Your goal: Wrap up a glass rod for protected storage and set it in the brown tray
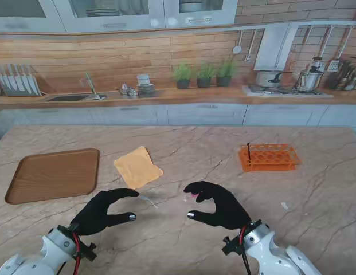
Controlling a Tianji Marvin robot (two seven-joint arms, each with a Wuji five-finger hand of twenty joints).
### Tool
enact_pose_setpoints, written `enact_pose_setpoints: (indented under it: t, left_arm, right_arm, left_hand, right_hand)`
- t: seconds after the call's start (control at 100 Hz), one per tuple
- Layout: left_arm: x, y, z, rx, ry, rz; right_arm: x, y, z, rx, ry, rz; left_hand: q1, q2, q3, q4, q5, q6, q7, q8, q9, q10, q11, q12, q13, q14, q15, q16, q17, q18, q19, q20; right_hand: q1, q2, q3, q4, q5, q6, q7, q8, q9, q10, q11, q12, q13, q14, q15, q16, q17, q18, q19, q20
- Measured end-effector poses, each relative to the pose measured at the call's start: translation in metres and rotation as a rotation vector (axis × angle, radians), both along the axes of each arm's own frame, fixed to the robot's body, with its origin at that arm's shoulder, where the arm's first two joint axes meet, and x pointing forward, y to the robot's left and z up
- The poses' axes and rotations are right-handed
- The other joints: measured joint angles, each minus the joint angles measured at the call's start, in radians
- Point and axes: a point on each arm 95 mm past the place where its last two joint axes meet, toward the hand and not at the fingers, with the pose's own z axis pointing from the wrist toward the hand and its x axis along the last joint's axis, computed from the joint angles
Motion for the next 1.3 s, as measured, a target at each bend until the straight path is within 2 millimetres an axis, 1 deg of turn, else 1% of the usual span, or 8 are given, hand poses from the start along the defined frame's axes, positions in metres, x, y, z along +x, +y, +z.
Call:
enact_pose_setpoints:
  t: [0.24, 0.48, 0.58, 0.7, 0.93, 1.0, 1.08, 1.3]
  left_arm:
    - [0.002, -0.012, -0.003, 0.040, -0.007, 0.035]
    - [0.023, -0.029, -0.013, 0.109, 0.024, 0.088]
    - [0.033, -0.039, -0.015, 0.133, 0.010, 0.129]
    - [0.046, -0.050, -0.013, 0.312, -0.060, 0.159]
    - [0.070, -0.067, -0.013, 0.494, -0.156, 0.161]
    - [0.076, -0.071, -0.015, 0.545, -0.192, 0.176]
    - [0.083, -0.075, -0.017, 0.593, -0.215, 0.194]
    - [0.105, -0.080, -0.026, 0.685, -0.276, 0.214]
  right_arm:
    - [-0.004, 0.003, 0.002, -0.010, -0.037, 0.013]
    - [-0.005, 0.001, 0.004, -0.023, -0.057, 0.005]
    - [-0.006, -0.001, 0.006, -0.030, -0.075, -0.006]
    - [-0.007, -0.003, 0.007, -0.038, -0.102, -0.010]
    - [-0.007, -0.008, 0.009, -0.046, -0.128, -0.032]
    - [-0.007, -0.009, 0.009, -0.052, -0.133, -0.036]
    - [-0.005, -0.010, 0.008, -0.055, -0.134, -0.042]
    - [0.002, -0.013, 0.005, -0.061, -0.109, -0.065]
  left_hand:
    - [0.001, 0.000, 0.000, 0.000, -0.001, 0.000, 0.000, 0.000, -0.012, -0.001, 0.000, 0.000, -0.018, -0.004, 0.001, 0.000, 0.001, 0.000, 0.033, 0.032]
    - [0.001, 0.000, 0.000, 0.000, -0.033, 0.000, 0.000, 0.001, -0.024, -0.002, 0.014, 0.002, -0.042, -0.010, 0.014, 0.002, -0.004, -0.002, 0.066, 0.051]
    - [0.004, 0.000, 0.001, 0.000, -0.041, 0.000, 0.014, 0.001, -0.040, -0.003, 0.041, 0.018, -0.043, -0.010, 0.089, 0.063, -0.003, -0.006, 0.192, 0.121]
    - [0.015, -0.001, 0.011, 0.000, -0.051, 0.003, 0.035, 0.001, -0.064, -0.003, 0.085, 0.042, -0.043, -0.010, 0.216, 0.164, 0.002, -0.025, 0.359, 0.227]
    - [0.015, -0.026, 0.028, 0.000, -0.076, 0.031, 0.060, 0.001, -0.087, -0.013, 0.135, 0.073, -0.044, -0.019, 0.331, 0.286, -0.007, -0.061, 0.473, 0.344]
    - [0.011, -0.039, 0.055, 0.000, -0.075, 0.040, 0.068, 0.001, -0.087, -0.013, 0.150, 0.084, -0.044, -0.020, 0.351, 0.307, -0.014, -0.067, 0.493, 0.373]
    - [-0.048, -0.083, 0.202, 0.000, -0.074, 0.053, 0.089, 0.001, -0.086, -0.013, 0.165, 0.099, -0.044, -0.021, 0.377, 0.339, -0.014, -0.069, 0.506, 0.426]
    - [-0.104, -0.122, 0.376, 0.000, -0.059, 0.070, 0.130, 0.006, -0.084, -0.014, 0.205, 0.113, -0.044, -0.021, 0.401, 0.348, -0.017, -0.069, 0.517, 0.436]
  right_hand:
    - [0.000, 0.000, 0.000, 0.000, 0.001, 0.000, 0.001, 0.000, 0.000, 0.000, 0.000, 0.000, 0.002, 0.000, 0.000, 0.000, 0.000, 0.000, 0.000, 0.000]
    - [0.000, 0.000, 0.002, 0.000, 0.012, 0.000, 0.019, -0.001, 0.011, 0.000, 0.003, 0.000, 0.006, 0.000, 0.006, 0.000, 0.000, 0.000, 0.000, 0.000]
    - [0.000, 0.000, 0.003, 0.000, 0.012, 0.000, 0.019, -0.001, 0.017, 0.000, 0.004, 0.000, 0.007, 0.000, 0.010, 0.000, 0.001, 0.000, 0.000, 0.000]
    - [0.000, 0.000, 0.003, 0.000, 0.013, 0.000, 0.019, -0.009, 0.019, 0.000, 0.004, 0.000, 0.007, 0.000, 0.011, 0.001, 0.001, 0.000, 0.000, 0.000]
    - [0.000, 0.000, 0.018, 0.000, 0.034, 0.000, 0.021, -0.009, 0.020, 0.000, 0.004, 0.000, 0.007, 0.000, 0.011, 0.001, 0.001, 0.000, 0.000, 0.000]
    - [0.000, 0.000, 0.018, 0.000, 0.034, 0.000, 0.021, -0.009, 0.020, 0.000, 0.004, 0.000, 0.007, 0.000, 0.011, 0.001, 0.001, 0.000, 0.000, 0.000]
    - [0.000, 0.000, 0.018, 0.000, 0.034, 0.000, 0.021, -0.009, 0.021, 0.000, 0.004, 0.000, 0.008, 0.000, 0.012, 0.001, 0.001, 0.000, 0.000, 0.000]
    - [0.000, 0.000, 0.018, 0.000, 0.034, 0.000, 0.021, -0.009, 0.021, 0.000, 0.004, 0.000, 0.008, 0.000, 0.013, 0.001, 0.001, 0.000, 0.000, 0.000]
